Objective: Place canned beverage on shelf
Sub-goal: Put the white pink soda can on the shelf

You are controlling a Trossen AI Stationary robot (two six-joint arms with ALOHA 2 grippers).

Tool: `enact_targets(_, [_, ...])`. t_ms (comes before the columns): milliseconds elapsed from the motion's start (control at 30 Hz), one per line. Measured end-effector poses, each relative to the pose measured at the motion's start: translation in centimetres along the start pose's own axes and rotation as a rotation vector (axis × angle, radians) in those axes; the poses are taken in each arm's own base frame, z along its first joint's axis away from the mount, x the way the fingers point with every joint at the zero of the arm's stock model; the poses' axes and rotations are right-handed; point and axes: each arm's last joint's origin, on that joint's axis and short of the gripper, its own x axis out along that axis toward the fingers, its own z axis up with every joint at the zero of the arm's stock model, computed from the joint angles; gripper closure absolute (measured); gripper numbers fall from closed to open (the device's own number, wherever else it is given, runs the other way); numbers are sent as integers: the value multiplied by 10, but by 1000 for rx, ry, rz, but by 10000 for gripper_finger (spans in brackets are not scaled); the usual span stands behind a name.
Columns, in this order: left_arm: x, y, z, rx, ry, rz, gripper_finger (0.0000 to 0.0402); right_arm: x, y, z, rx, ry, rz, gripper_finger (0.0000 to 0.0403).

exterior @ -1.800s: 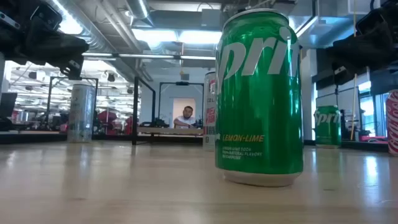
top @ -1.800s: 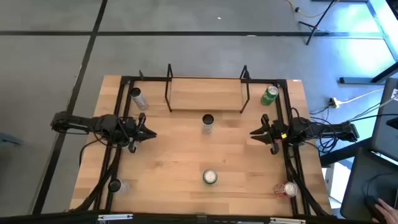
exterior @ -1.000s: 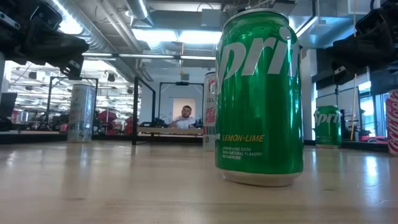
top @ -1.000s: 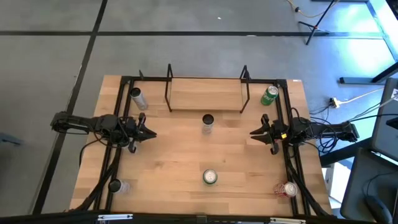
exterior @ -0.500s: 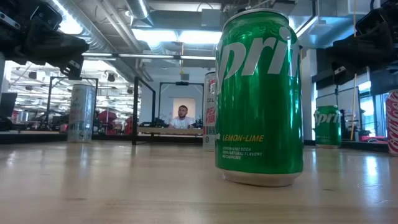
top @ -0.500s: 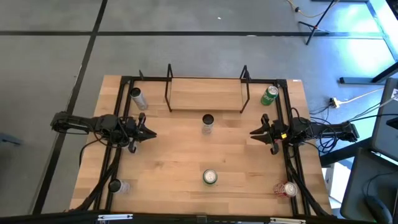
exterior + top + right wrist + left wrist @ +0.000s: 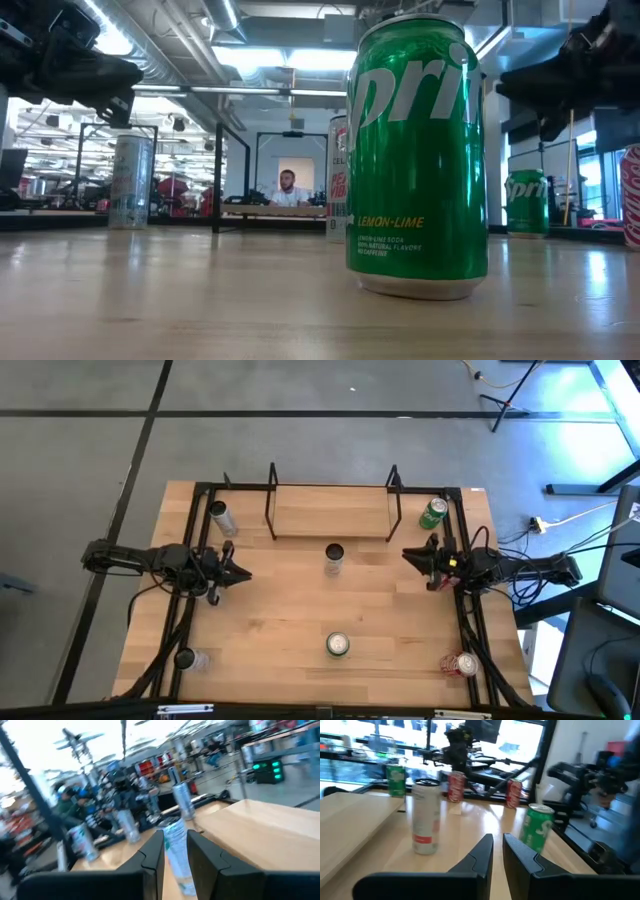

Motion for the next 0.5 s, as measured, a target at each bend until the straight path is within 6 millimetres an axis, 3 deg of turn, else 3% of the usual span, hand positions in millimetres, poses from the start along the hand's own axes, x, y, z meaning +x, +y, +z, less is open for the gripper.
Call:
enact_targets(267, [-2, 4, 14, -73, -180, 179, 366, 17, 9, 27, 76, -26, -236, 331])
enact_targets(500, [-10, 6, 38, -166, -461, 314, 366, 54, 29, 52, 26, 41, -321, 331])
